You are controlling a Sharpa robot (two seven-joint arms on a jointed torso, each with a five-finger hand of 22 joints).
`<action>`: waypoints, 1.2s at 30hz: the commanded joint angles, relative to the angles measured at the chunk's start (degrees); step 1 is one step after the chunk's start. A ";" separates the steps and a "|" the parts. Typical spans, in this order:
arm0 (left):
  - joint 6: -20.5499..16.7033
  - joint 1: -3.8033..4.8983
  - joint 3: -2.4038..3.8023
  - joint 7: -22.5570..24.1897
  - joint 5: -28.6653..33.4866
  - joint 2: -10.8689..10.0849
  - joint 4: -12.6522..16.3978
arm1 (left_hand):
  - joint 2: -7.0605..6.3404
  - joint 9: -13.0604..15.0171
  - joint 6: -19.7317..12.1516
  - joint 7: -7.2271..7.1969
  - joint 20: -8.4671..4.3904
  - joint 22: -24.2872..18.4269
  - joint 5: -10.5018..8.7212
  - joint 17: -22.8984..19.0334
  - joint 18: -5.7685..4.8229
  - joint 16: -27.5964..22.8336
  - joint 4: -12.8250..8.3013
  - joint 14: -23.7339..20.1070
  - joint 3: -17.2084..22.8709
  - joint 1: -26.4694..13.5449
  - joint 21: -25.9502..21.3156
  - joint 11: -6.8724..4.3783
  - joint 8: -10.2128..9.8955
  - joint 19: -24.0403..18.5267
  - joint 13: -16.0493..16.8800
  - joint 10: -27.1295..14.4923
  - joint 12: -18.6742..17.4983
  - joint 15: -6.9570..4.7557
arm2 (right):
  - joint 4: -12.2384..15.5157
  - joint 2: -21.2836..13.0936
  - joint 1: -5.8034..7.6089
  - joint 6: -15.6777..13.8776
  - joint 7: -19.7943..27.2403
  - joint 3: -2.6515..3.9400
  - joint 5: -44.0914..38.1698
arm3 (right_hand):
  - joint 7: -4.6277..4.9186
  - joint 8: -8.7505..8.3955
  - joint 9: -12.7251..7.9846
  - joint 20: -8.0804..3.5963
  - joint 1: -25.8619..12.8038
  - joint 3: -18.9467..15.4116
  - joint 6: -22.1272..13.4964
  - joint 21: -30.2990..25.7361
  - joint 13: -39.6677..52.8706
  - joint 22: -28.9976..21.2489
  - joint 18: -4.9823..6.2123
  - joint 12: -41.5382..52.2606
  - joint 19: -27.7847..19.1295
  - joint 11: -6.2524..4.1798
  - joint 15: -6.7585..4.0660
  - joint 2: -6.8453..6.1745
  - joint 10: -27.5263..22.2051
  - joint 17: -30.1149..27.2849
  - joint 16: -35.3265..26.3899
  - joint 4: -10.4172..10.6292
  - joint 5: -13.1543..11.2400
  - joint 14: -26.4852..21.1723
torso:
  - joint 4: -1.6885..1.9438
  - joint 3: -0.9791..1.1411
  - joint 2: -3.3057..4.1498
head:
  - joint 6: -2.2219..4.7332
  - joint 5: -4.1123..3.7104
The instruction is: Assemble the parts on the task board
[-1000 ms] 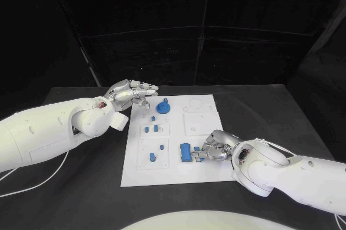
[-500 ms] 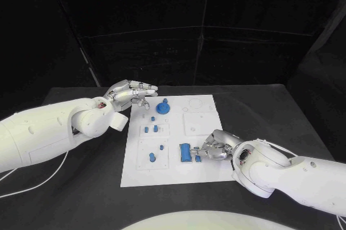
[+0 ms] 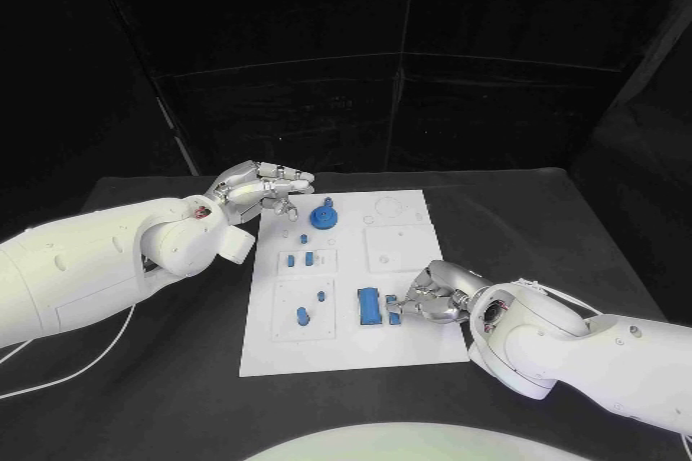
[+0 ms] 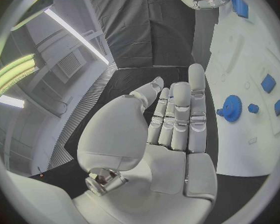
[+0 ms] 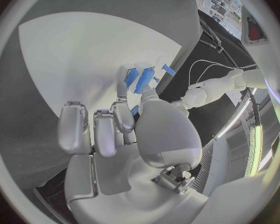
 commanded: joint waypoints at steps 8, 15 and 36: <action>0.78 0.05 0.04 0.15 0.22 0.09 -0.20 | 0.25 -0.08 -0.33 0.12 0.17 -0.09 -0.16 -0.07 0.73 -0.04 0.14 -0.38 0.10 -0.33 -0.28 0.03 0.38 -0.38 -0.10 -0.36 0.37 -0.13 | 1.01 -1.39 0.06 5.38 1.63 0.01 -1.32 | 0.13 0.21 0.26 -0.17 2.21 -1.73 -0.61 0.06 0.08 -0.16 -0.45 -0.08 -0.15 0.02 -0.39 -1.37 0.28 3.76 0.01 -1.05 -3.91 3.82 | 0.00 -0.04 0.02 | -0.12 0.19; 0.92 0.05 0.03 0.08 0.22 0.19 -0.25 | 0.25 -0.08 -0.33 0.12 0.17 -0.09 -0.16 -0.07 0.73 -0.04 0.14 -0.38 0.10 -0.33 -0.28 0.03 0.38 -0.38 -0.10 -0.36 0.37 -0.13 | 0.76 -1.58 0.06 5.31 1.58 0.01 -1.22 | 0.07 0.28 0.34 -0.16 2.68 -1.71 -0.51 0.19 0.24 0.08 -0.49 0.05 -0.02 -0.02 -0.41 -0.78 0.38 4.00 0.15 -1.06 -3.91 3.87 | 0.14 -0.04 0.04 | -0.04 0.17; 1.04 0.05 0.02 -0.01 0.22 0.28 -0.33 | 0.25 -0.08 -0.33 0.12 0.17 -0.09 -0.16 -0.07 0.73 -0.04 0.14 -0.38 0.10 -0.33 -0.28 0.03 0.38 -0.38 -0.10 -0.36 0.37 -0.13 | -1.70 0.24 0.07 5.25 1.16 0.01 -1.10 | -0.02 0.33 0.58 -0.23 5.35 -2.03 -0.55 0.27 0.57 0.27 -0.52 0.20 0.06 -0.12 -0.50 0.57 0.56 4.15 0.24 -1.99 -3.30 3.90 | 0.07 -0.07 -0.07 | 0.03 0.28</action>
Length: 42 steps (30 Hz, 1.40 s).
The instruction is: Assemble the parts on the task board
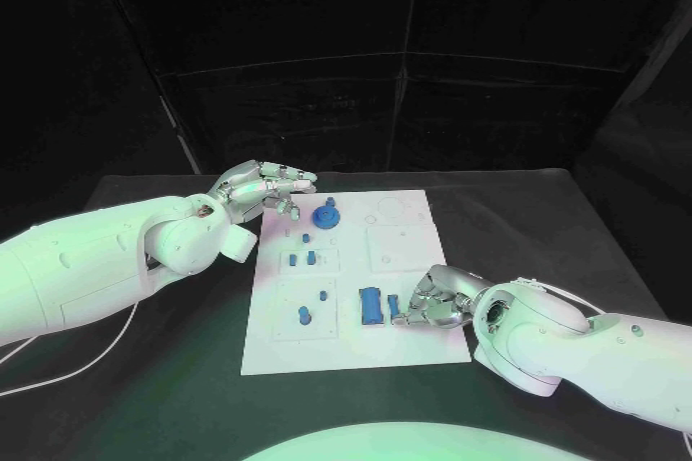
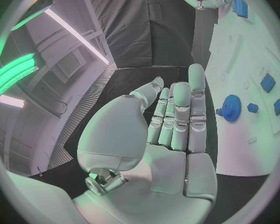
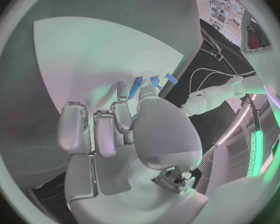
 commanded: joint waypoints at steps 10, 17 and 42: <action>0.92 0.04 0.03 0.17 0.22 0.06 -0.11 | 0.25 -0.08 -0.33 0.12 0.17 -0.07 -0.16 -0.08 0.74 -0.04 0.14 -0.39 0.10 -0.33 -0.28 0.03 0.38 -0.38 -0.10 -0.36 0.37 -0.13 | 1.54 -0.67 0.05 0.12 0.46 0.01 -0.54 | -0.15 0.30 0.16 -0.23 1.81 -0.93 -0.43 0.19 0.00 -0.05 -0.50 0.12 -0.02 0.13 -0.48 -0.99 0.31 4.04 0.14 -1.44 1.38 3.87 | 0.09 0.10 -0.10 | 0.40 0.19; 0.91 -0.08 -0.01 0.30 0.22 0.08 -0.12 | 0.25 -0.08 -0.33 0.12 0.17 -0.07 -0.16 -0.08 0.74 -0.04 0.14 -0.39 0.10 -0.33 -0.28 0.03 0.38 -0.38 -0.10 -0.36 0.37 -0.13 | 3.25 -2.35 0.07 -2.76 4.58 0.03 2.34 | 0.26 -0.17 0.06 -0.05 0.68 -2.51 -1.30 -0.90 -1.53 -1.78 -0.13 -1.90 -1.08 0.48 -0.23 -1.86 -0.84 2.86 -0.62 -0.79 1.55 3.59 | 0.03 0.03 -0.16 | 0.72 0.12; -8.94 -0.27 -0.01 8.40 7.84 5.48 -6.85 | -0.15 -0.20 -2.59 -1.04 7.29 -13.74 -0.14 -22.27 0.16 -36.81 2.05 -17.73 -5.85 -0.74 -21.93 3.42 -1.95 -26.17 -0.78 -2.59 -5.63 6.38 | -31.33 9.05 8.56 1.66 51.52 0.57 58.11 | 7.52 -9.41 -7.20 8.22 14.73 0.28 -12.01 -47.26 -47.34 -46.75 5.03 -49.20 -34.24 8.93 9.34 2.96 -27.64 -47.08 -54.39 -6.84 -1.00 -28.48 | 1.65 -1.32 -3.57 | 9.74 -1.37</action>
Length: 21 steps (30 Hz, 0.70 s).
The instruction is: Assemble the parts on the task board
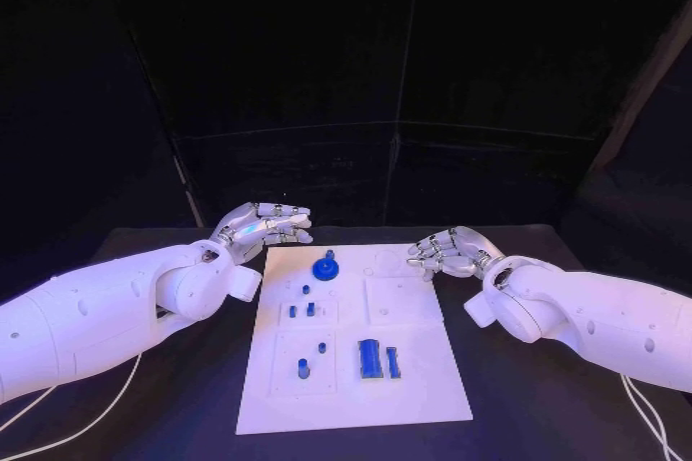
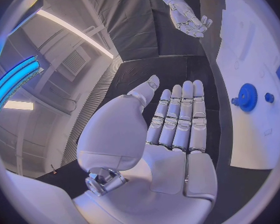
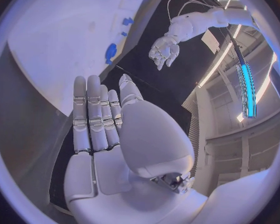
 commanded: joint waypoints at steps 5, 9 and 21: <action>-6.99 -0.34 0.08 5.56 5.99 3.68 -5.56 | 0.12 -0.07 0.79 -0.92 2.82 -5.43 -0.23 -5.40 1.01 -11.58 1.26 2.19 -3.65 -0.88 -5.09 1.43 -1.82 -1.83 0.02 0.52 -4.66 1.51 | -8.88 5.69 0.36 4.57 12.71 0.52 15.56 | 0.50 -4.55 -4.63 3.72 0.40 1.27 2.24 -12.35 -15.78 -8.37 1.11 -8.02 -1.22 1.57 2.92 1.05 3.59 -12.57 -13.50 -1.32 -1.25 -3.94 | 0.48 -0.20 -1.55 | 3.05 0.61; -9.82 -0.54 0.09 6.32 6.98 5.05 -7.44 | 0.43 -0.06 1.53 -0.71 3.13 -7.24 -0.18 -6.82 0.89 -15.28 2.08 3.18 -6.16 -1.09 -6.10 1.67 -2.21 -1.43 0.03 0.83 -6.35 1.71 | -12.33 8.10 0.39 4.99 14.08 0.61 16.41 | 0.83 -6.77 -7.42 4.41 -1.06 2.57 3.90 -17.94 -23.51 -12.72 1.36 -11.00 1.61 1.78 3.50 1.34 5.59 -19.24 -20.44 -3.21 -1.36 -1.26 | 0.52 -0.20 -1.63 | 3.65 0.74; -9.98 -1.41 0.51 4.63 5.11 5.20 -6.66 | 2.31 -3.85 -22.03 -4.31 -3.42 -14.45 -3.14 -12.51 -3.05 -22.67 4.44 -17.80 -10.97 -30.45 -9.84 -2.83 -6.00 -19.50 -3.57 -23.18 -12.43 -2.06 | -11.93 8.91 0.01 1.63 12.20 0.77 15.53 | -3.71 -10.12 -11.96 -1.81 -36.94 6.23 -18.27 -25.86 -30.38 -19.75 -2.60 -16.56 -15.71 -1.72 -3.78 -3.44 -17.02 -25.12 -26.64 -5.82 -5.84 -21.46 | 0.41 0.66 -2.46 | 2.79 1.10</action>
